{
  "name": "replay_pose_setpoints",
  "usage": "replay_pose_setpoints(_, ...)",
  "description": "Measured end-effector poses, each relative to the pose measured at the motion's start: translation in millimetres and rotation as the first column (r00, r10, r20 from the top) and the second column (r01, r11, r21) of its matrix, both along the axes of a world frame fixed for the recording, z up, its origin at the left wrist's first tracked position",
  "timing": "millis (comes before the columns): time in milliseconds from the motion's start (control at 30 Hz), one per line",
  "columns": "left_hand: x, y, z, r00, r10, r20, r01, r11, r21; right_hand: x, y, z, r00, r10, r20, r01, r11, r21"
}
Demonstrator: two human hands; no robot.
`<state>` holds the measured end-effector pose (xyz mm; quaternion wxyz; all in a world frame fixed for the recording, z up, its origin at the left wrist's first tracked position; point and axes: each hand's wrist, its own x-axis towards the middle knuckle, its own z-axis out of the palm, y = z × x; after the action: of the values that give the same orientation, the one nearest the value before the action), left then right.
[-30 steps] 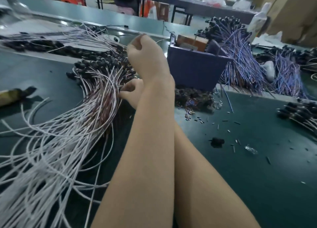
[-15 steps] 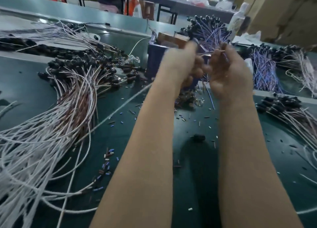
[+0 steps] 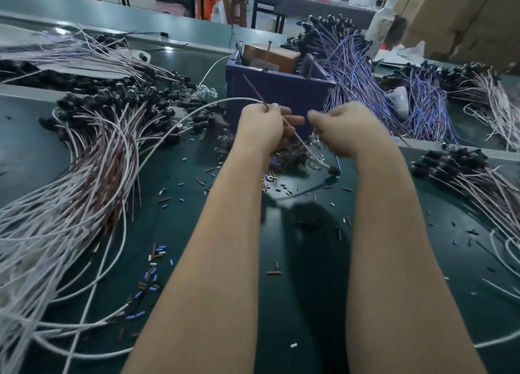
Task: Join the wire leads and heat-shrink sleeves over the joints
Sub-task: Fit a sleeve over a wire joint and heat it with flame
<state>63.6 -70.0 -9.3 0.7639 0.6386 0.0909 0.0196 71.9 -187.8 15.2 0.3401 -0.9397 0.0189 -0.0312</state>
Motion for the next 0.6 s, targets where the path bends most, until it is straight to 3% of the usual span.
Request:
replay_pose_setpoints(100, 0.6, -0.6, 0.6, 0.998, -0.053, 0.03, 0.048, 0.986, 0.162, -3.6, 18.5, 10.2, 0.967, 0.067, 0.247, -0.097, 0.989, 0.11)
replay_pose_setpoints(300, -4.8, 0.8, 5.1, 0.982, -0.184, 0.035, 0.139, 0.842, 0.522, -1.8, 28.2, 2.0, 0.961, 0.212, 0.177, -0.226, 0.972, 0.063)
replay_pose_setpoints(433, -7.9, 3.0, 9.5, 0.963, -0.27, 0.008, 0.225, 0.816, 0.533, -0.5, 21.2, 3.1, 0.969, 0.189, 0.158, -0.223, 0.945, 0.24)
replay_pose_setpoints(500, -8.5, 5.4, 12.4, 0.957, -0.288, 0.023, 0.234, 0.82, 0.522, -1.3, 18.3, 6.9, 0.974, 0.165, 0.158, -0.222, 0.845, 0.487)
replay_pose_setpoints(600, -9.1, 9.6, 15.2, 0.948, -0.317, 0.022, 0.248, 0.78, 0.575, -5.2, 11.8, 17.3, 0.975, 0.121, 0.186, -0.222, 0.562, 0.797)
